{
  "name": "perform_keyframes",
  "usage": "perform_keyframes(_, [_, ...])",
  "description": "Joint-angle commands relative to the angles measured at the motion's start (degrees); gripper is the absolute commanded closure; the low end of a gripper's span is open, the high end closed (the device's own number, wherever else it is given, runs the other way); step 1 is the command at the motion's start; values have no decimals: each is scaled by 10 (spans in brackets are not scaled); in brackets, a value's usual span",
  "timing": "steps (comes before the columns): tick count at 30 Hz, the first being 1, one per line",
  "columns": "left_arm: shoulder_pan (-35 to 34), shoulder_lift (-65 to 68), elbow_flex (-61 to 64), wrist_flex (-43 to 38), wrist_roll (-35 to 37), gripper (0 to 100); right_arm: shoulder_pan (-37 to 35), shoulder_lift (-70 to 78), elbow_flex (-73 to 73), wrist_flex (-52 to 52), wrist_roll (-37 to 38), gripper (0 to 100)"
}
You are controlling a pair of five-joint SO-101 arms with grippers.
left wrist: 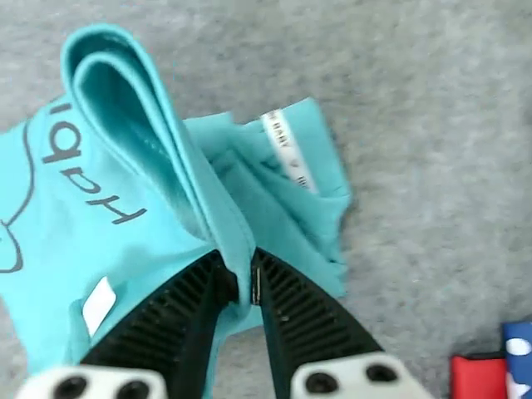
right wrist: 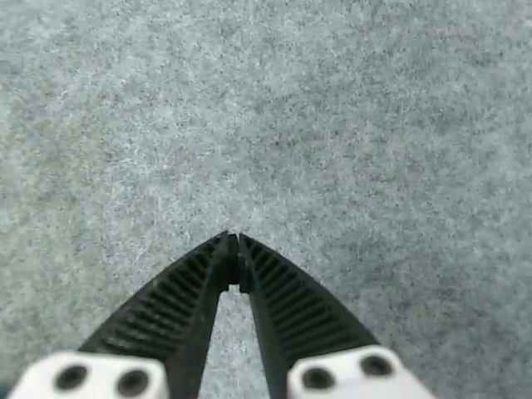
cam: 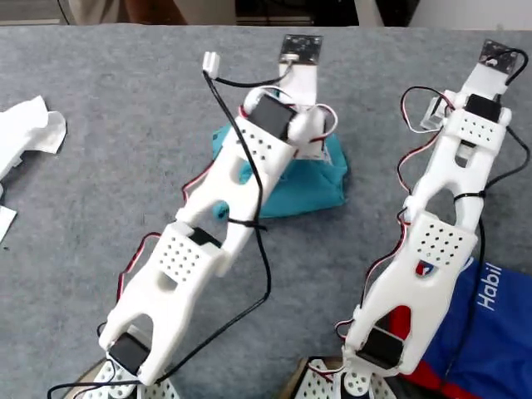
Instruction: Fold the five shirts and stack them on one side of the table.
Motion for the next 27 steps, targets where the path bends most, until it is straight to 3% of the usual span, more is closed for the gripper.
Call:
perform_keyframes(1, [13, -36, -25, -36, 32, 982, 8, -4, -14, -11, -5, 994])
perform_keyframes(10, [14, 28, -31, -77, 67, 978, 7, -4, -14, -11, -4, 994])
perform_keyframes(16, [15, 30, -32, -54, 96, 801, 7, -4, -13, -11, -2, 993])
perform_keyframes(21, [17, 30, -33, 4, 115, 764, 6, -4, -13, -11, -2, 993])
perform_keyframes(27, [-80, 36, -68, 26, 115, 816, 5, -4, -13, -11, -1, 993])
